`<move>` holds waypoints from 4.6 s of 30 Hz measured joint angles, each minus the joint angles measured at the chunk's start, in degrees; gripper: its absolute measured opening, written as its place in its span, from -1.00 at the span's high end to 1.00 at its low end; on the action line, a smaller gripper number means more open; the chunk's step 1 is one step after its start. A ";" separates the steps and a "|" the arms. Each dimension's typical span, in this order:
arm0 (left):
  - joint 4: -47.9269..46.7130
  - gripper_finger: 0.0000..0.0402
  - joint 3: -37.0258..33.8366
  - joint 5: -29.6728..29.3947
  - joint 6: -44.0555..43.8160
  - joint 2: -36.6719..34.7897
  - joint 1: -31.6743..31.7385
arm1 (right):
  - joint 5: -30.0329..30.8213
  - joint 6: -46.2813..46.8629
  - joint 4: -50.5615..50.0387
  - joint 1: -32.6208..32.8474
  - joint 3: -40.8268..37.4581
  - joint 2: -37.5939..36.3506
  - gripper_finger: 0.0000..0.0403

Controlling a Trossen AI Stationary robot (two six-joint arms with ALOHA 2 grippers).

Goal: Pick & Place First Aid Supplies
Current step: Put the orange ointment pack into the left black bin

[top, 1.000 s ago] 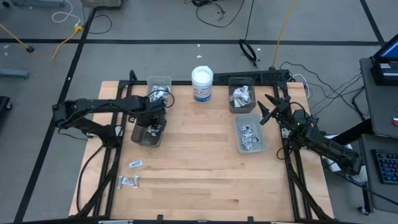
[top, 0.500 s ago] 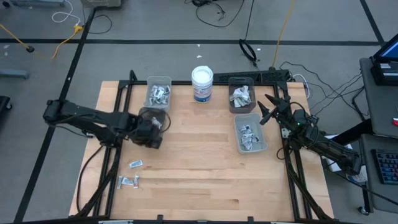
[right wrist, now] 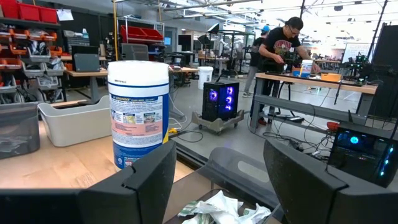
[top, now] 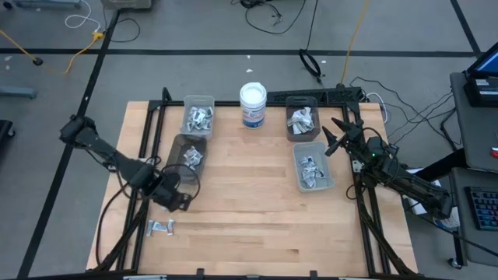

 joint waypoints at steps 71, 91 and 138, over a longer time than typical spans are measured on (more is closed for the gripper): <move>7.36 0.99 -6.77 4.30 26.62 0.41 -6.28 | -0.01 0.01 -0.01 -0.01 0.01 0.01 -0.18; -16.97 1.00 7.10 1.27 20.92 -4.12 -1.30 | -0.02 0.02 -0.02 0.01 0.02 0.01 -0.18; -1.52 1.00 2.01 -6.13 54.38 14.46 52.58 | 0.00 0.00 -0.02 0.00 0.02 -0.01 -0.18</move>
